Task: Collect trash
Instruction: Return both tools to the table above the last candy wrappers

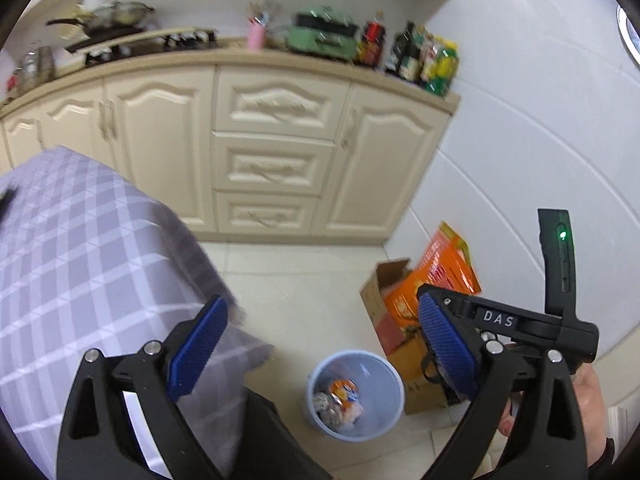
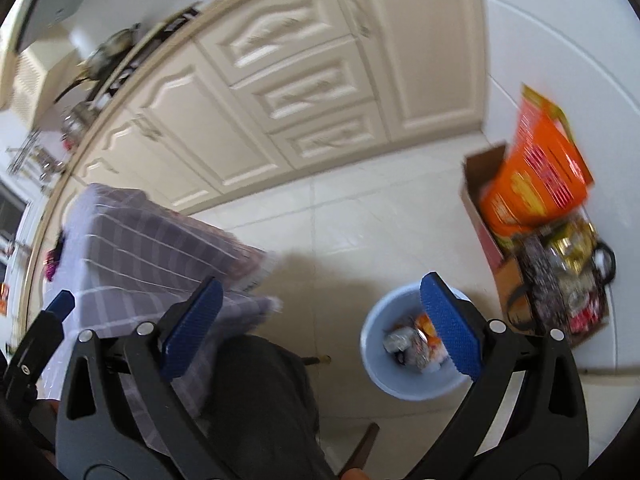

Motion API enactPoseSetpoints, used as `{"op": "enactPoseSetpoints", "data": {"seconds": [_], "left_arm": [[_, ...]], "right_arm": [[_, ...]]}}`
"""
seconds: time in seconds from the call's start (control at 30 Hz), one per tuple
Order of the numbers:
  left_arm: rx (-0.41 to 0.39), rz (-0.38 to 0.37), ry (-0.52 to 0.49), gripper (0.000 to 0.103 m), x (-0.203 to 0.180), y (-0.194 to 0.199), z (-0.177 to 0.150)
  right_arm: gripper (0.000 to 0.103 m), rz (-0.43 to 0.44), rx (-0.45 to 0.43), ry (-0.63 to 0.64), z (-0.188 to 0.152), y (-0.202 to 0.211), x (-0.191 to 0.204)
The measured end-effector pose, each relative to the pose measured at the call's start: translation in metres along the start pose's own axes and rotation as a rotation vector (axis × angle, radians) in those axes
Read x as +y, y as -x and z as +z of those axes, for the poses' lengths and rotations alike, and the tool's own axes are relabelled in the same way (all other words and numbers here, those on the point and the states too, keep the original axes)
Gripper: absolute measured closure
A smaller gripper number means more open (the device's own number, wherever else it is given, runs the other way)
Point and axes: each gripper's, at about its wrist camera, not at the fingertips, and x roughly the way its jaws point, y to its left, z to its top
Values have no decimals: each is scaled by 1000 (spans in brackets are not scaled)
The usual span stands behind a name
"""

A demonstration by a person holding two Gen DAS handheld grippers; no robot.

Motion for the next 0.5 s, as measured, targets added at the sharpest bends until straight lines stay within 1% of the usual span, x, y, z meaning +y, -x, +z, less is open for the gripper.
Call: {"op": "enactPoseSetpoints", "data": {"seconds": [0.1,0.27,0.4,0.5], "left_arm": [[-54,45,26,9,24,27,10],[-117,126,58,8,61,66,19],[-165,207,81,8,94,95,26],[-200,279,116,8,127,119,29]], "right_arm": [[6,45,-22,57,12,3,37],[6,119,-53,155,27,7,103],[6,181,-66,235,33,7,160],[6,218,-66,289,34,4,198]]}}
